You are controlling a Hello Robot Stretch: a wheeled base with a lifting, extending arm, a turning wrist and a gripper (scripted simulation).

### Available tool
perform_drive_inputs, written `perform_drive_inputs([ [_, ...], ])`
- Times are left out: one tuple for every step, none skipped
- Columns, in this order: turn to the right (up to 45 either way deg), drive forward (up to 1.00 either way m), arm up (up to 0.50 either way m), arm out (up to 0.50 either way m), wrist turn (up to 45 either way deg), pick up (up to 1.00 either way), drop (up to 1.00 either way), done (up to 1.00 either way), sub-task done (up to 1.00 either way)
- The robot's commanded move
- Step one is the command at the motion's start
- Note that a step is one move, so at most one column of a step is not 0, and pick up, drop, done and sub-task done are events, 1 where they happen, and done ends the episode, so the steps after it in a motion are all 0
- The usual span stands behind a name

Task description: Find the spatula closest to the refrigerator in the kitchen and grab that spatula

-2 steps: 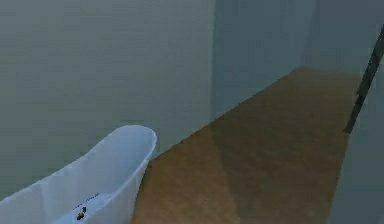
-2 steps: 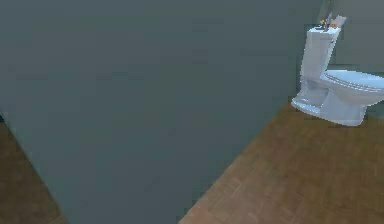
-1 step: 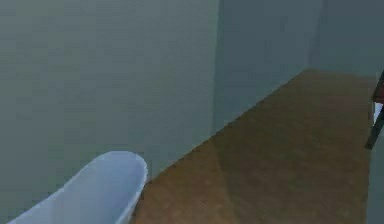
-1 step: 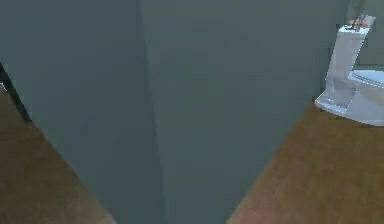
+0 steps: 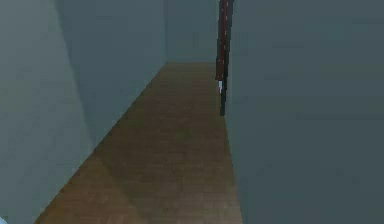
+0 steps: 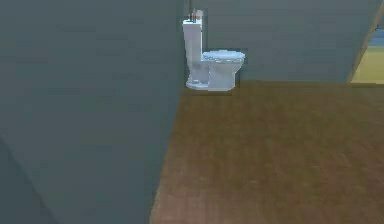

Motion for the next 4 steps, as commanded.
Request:
perform_drive_inputs([
  [0.0,1.00,0.00,0.00,0.0,0.00,0.00,0.00,0.00],
  [0.0,1.00,0.00,0.00,0.0,0.00,0.00,0.00,0.00],
  [0.0,1.00,0.00,0.00,0.0,0.00,0.00,0.00,0.00],
  [12.0,0.00,0.00,0.00,0.0,0.00,0.00,0.00,0.00],
])
